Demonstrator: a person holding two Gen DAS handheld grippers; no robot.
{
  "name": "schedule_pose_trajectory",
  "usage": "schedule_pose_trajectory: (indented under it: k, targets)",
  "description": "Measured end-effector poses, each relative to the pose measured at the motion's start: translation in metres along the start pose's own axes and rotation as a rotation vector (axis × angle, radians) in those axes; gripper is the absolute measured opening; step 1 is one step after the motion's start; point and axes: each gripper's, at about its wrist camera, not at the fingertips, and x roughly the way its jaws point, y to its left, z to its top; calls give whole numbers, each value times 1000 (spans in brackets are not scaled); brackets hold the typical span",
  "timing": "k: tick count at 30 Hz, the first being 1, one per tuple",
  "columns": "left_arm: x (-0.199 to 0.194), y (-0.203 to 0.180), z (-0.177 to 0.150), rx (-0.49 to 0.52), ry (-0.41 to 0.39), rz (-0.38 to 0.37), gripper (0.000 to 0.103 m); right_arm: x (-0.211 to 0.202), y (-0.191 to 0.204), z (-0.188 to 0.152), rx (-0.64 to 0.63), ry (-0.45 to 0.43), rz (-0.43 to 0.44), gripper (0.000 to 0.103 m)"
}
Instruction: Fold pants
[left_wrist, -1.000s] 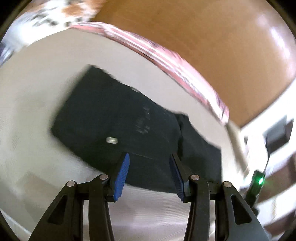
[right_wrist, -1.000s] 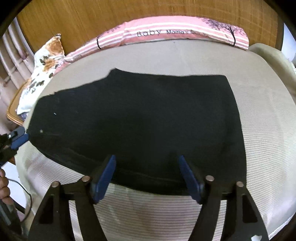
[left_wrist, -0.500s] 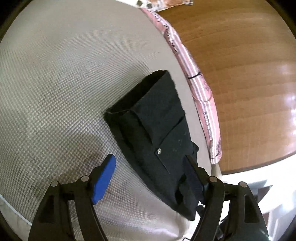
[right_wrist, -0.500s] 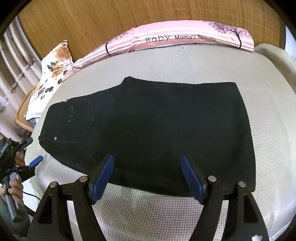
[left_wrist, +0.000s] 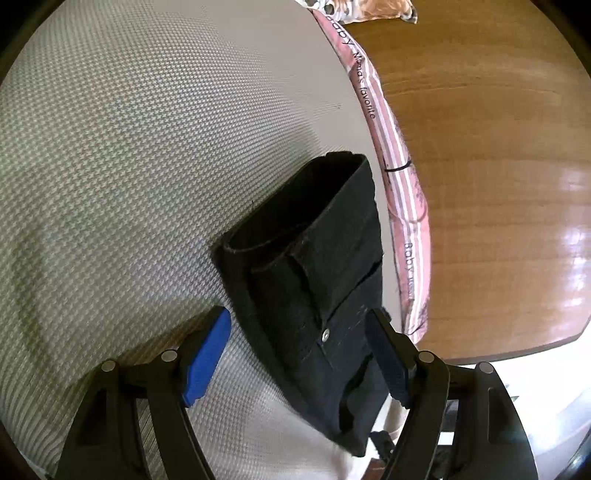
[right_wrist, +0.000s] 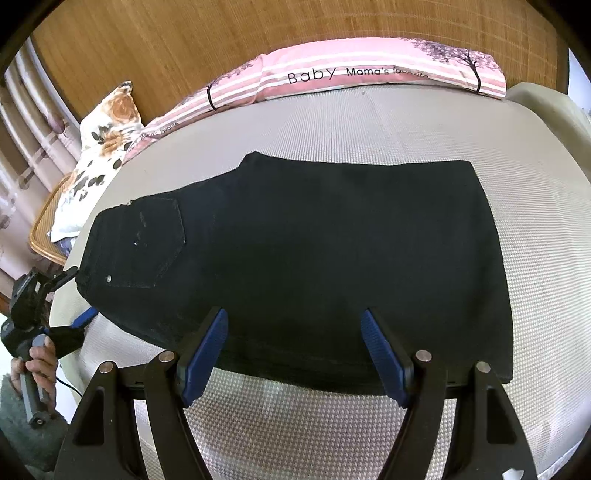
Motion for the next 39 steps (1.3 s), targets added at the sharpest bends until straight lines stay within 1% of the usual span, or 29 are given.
schedule_pose_trajectory:
  k: [4, 6, 8, 12, 13, 14, 15, 16, 17, 22, 26, 31, 33, 34, 35, 36, 37, 39]
  targets:
    - [7, -7, 2, 38, -12, 0, 76, 1, -1, 2, 9, -3, 10, 72]
    - [8, -10, 2, 57, -15, -2, 79, 2, 0, 2, 11, 0, 13, 72]
    - [9, -11, 3, 53, -14, -13, 82, 4, 1, 2, 9, 5, 14, 72]
    - [12, -14, 8, 39, 0, -19, 82, 6, 0, 1, 11, 10, 15, 72]
    - [10, -14, 7, 34, -6, -24, 78, 7, -1, 1, 13, 12, 13, 72]
    - [10, -13, 7, 31, -10, -20, 71, 7, -1, 1, 16, 13, 13, 72]
    - [11, -12, 8, 27, -16, -6, 66, 7, -2, 1, 18, 13, 13, 72]
    - [10, -9, 8, 20, -15, 14, 59, 7, -3, 1, 22, 13, 13, 72]
    - [11, -7, 8, 20, -13, 20, 55, 7, -3, 1, 24, 13, 14, 72]
    - [16, -8, 14, 6, -8, 21, 56, 8, -2, 0, 24, 17, 12, 72]
    - [21, -9, 22, -27, -18, 1, 64, 11, 0, -1, 24, 29, 16, 72]
    - [30, -17, 31, -11, -37, 12, 65, 13, 3, -2, 18, 35, 19, 72]
    - [29, -19, 27, 19, -45, 39, 58, 11, 2, -1, 19, 26, 18, 72]
    - [29, -19, 26, 36, -51, 69, 43, 10, 1, 0, 22, 23, 17, 72]
    - [30, -17, 27, 38, -49, 85, 31, 9, -1, 2, 28, 19, 19, 72]
    - [31, -16, 27, 25, -43, 85, 30, 8, -4, 3, 40, 15, 19, 72]
    - [30, -16, 27, 11, -43, 66, 27, 6, -6, 4, 50, 12, 20, 72]
    - [26, -26, 25, 45, -48, 83, 26, 0, -12, 7, 72, -6, 24, 72]
